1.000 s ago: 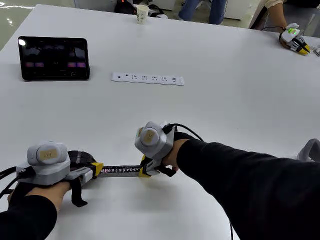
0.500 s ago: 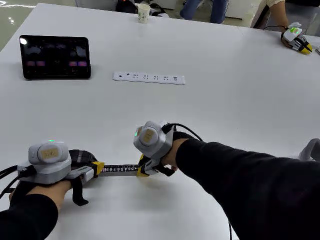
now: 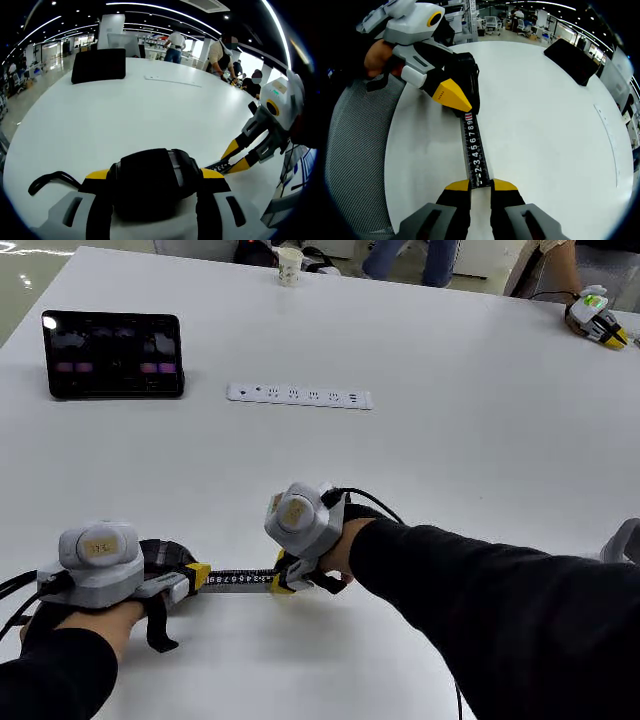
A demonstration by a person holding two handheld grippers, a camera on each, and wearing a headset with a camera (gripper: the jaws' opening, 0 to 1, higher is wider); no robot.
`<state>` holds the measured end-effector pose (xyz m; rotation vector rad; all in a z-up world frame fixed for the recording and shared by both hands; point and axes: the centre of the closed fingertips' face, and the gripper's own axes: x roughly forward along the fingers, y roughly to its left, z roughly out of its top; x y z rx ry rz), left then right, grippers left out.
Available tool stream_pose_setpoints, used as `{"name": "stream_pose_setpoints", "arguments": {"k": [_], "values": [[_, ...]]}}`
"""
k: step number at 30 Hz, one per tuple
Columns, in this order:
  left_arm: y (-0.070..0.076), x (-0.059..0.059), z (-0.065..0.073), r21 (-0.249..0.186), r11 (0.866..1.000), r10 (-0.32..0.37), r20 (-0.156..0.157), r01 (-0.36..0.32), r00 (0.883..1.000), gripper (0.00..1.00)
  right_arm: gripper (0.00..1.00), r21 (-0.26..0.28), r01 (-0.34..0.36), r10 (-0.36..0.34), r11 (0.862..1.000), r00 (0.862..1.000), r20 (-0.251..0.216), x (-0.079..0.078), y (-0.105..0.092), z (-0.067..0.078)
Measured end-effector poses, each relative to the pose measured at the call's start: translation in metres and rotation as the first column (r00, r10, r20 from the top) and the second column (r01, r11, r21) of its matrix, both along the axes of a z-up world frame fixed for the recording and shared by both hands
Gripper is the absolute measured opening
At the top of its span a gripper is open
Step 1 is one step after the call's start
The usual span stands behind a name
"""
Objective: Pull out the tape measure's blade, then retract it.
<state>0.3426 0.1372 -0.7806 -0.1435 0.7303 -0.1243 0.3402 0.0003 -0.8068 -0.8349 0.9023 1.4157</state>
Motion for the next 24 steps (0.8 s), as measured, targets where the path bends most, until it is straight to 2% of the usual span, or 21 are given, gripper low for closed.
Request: {"name": "stream_pose_setpoints", "arguments": {"k": [24], "values": [[0.0, 0.0, 0.0, -0.014, 1.0, -0.003, -0.003, 0.003, 1.0, 0.63, 0.11, 0.011, 0.002, -0.002, 1.0, 1.0, -0.009, 0.0, 0.011, -0.001]]}}
